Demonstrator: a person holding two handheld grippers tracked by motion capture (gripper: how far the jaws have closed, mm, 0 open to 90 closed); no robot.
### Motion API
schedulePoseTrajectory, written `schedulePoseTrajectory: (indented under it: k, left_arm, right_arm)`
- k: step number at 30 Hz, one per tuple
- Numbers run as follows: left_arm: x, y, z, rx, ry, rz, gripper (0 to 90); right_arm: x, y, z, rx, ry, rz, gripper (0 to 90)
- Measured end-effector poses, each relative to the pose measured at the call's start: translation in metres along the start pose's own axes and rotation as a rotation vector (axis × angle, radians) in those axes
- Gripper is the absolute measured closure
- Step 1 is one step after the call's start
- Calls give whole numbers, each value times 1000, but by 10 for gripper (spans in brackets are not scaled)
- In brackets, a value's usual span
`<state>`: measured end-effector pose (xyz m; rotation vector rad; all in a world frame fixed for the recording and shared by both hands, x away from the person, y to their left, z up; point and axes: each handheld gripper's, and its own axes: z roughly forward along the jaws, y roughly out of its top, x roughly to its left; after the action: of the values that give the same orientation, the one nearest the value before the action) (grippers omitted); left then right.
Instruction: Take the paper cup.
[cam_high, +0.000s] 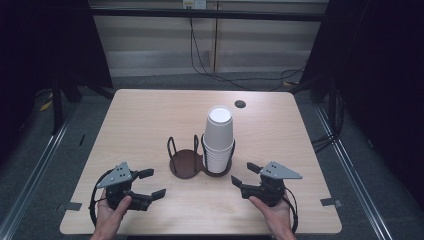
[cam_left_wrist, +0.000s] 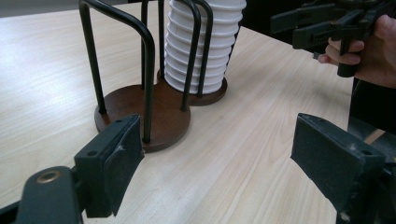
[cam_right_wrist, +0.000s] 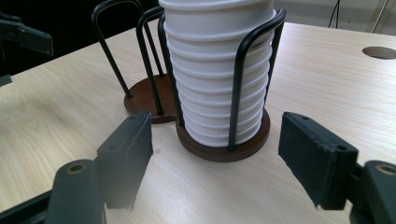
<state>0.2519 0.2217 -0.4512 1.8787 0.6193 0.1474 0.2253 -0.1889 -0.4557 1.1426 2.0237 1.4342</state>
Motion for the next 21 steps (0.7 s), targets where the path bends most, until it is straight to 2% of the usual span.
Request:
schedulePoseTrajectory:
  k: [2,5,7,10,12,14,16,18,19,21]
  left_arm:
    - [0,0,0,3,-5,4,163]
    - [-1,-1,-1,-2,-8,4,163]
    - [-2,-1,-1,-3,-12,3,163]
    - [-2,-1,-1,-7,-23,6,163]
    - [-2,0,0,-13,-31,7,162]
    - [-1,-1,1,-1,-28,9,162]
    - [-2,-1,1,1,-28,5,162]
    - [-2,-1,2,0,-27,1,162]
    - [-2,-1,2,1,-28,0,162]
    - [-3,-1,2,0,-30,1,162]
  right_arm:
    - [1,4,-1,13,2,8,259]
    - [3,7,-3,-3,-15,14,286]
    - [2,8,-4,-22,-8,27,342]
    - [0,12,-6,-8,17,60,324]
    - [-1,17,-8,-20,-8,47,331]
    - [-2,20,-10,-20,-10,45,340]
    - [-3,24,-10,-19,0,42,357]
    - [-3,27,-10,16,7,35,365]
    - [-2,29,-10,9,9,28,356]
    - [-1,32,-10,13,48,37,350]
